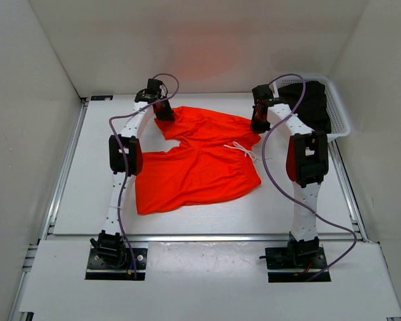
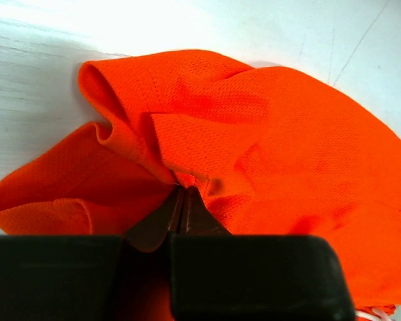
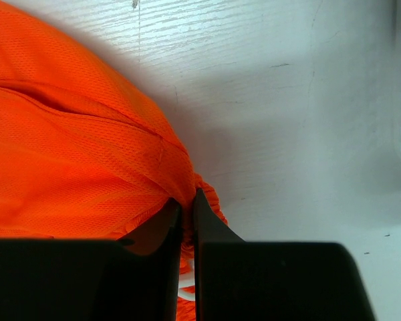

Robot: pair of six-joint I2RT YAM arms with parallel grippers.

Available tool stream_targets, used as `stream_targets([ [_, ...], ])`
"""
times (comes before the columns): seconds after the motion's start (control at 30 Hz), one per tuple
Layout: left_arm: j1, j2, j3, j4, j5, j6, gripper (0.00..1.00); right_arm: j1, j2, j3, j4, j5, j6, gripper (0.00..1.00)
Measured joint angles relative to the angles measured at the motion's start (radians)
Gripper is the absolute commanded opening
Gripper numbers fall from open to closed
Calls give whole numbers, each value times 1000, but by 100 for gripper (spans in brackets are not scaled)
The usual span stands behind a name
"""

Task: Fold and stack the shorts
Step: Flatten the shorts out

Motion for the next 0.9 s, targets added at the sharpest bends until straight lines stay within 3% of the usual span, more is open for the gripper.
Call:
stream_targets([
  [0.47,101,-181,52,-17,130,-11,10,2,-17,-3,-2,39,-2,0],
  [0.9,152,-187,89,-4,280,-66,10,3,-17,21,-5,35,-28,0],
])
